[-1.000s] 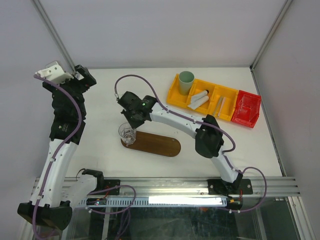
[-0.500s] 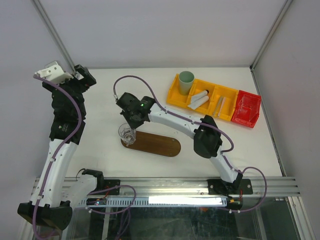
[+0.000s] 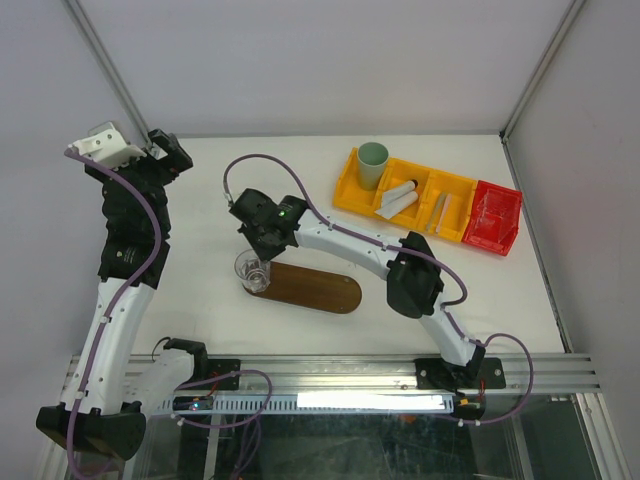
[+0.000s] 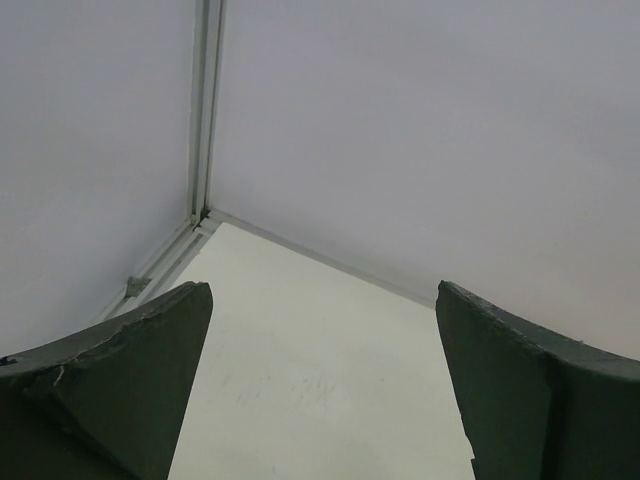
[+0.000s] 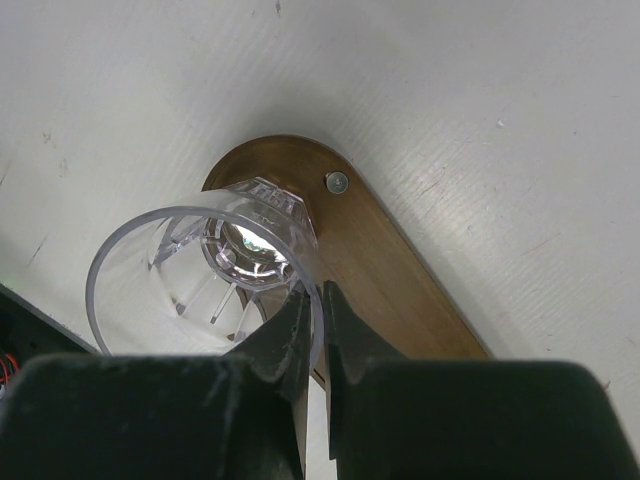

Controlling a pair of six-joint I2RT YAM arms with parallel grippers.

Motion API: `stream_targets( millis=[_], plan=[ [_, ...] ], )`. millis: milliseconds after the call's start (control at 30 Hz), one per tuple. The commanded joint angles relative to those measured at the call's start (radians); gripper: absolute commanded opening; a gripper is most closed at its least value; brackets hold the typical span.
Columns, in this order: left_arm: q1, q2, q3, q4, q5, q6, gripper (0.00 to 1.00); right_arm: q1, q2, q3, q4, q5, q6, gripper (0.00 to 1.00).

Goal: Prepare toiletry sets of a toothbrush and toothpaste on the tray

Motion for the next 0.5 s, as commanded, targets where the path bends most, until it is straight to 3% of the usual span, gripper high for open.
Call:
stream_targets(
  millis=[0, 467],
  plan=[
    [0.015, -0.007, 0.004, 0.046, 0.032, -0.011, 0.99, 0.006, -0.011, 0.038, 0.034, 0.013, 0.016, 0.02],
    [0.024, -0.015, 0.002, 0.046, 0.046, -0.019, 0.99, 0.006, 0.0, 0.031, 0.027, 0.02, 0.02, 0.08]
  ],
)
